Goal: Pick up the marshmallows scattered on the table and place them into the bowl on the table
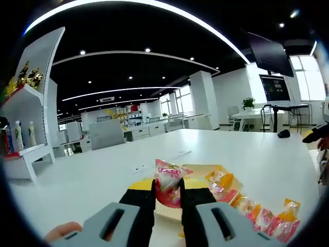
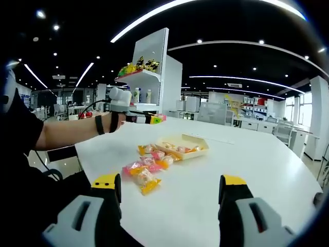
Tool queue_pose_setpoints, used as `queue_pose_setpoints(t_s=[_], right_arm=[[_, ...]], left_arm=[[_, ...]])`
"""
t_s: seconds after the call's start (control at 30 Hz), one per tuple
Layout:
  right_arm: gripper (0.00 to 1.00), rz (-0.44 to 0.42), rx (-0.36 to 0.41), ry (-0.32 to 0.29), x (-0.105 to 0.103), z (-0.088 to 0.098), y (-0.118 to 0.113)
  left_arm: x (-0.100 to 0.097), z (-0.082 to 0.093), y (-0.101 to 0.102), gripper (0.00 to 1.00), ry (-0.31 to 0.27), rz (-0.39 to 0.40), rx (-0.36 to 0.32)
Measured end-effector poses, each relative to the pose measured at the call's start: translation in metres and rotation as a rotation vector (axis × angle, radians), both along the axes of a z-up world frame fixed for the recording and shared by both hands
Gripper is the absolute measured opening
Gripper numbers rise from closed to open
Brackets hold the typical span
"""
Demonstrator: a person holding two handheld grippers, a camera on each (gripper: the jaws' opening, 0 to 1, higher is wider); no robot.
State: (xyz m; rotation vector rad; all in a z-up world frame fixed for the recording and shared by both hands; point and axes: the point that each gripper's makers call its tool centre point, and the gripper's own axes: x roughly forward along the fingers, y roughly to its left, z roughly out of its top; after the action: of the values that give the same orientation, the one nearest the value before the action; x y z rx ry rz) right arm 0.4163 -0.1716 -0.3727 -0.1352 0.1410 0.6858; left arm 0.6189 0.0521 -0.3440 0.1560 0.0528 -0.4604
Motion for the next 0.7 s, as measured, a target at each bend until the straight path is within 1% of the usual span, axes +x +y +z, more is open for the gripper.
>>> queue_pose_setpoints(t_s=[0.13,0.2,0.4,0.43,0.5,0.7], right_arm=[[0.74,-0.002,0.0,0.002,0.0,0.0,0.0],[0.74,0.002,-0.001,0.003,-0.001,-0.001,0.001],[0.74,0.009,-0.005,0.001,-0.003,-0.001,0.003],[0.74,0.009,-0.004,0.002,-0.003,-0.001,0.003],[0.74,0.007,-0.004,0.002,-0.003,-0.001,0.003],[0.74,0.0,-0.008,0.007,-0.002,-0.004,0.0]], left_arm=[[0.0,-0.003,-0.002,0.18,0.01,0.005,-0.018],[0.002,-0.004,-0.002,0.18,0.012,0.008,-0.014],[0.01,-0.004,0.001,0.18,-0.018,0.018,-0.006],[0.013,-0.004,0.001,0.18,-0.016,0.018,-0.015],[0.011,-0.006,-0.001,0.18,-0.013,0.015,-0.025],[0.017,-0.014,-0.002,0.18,-0.016,0.018,-0.026]])
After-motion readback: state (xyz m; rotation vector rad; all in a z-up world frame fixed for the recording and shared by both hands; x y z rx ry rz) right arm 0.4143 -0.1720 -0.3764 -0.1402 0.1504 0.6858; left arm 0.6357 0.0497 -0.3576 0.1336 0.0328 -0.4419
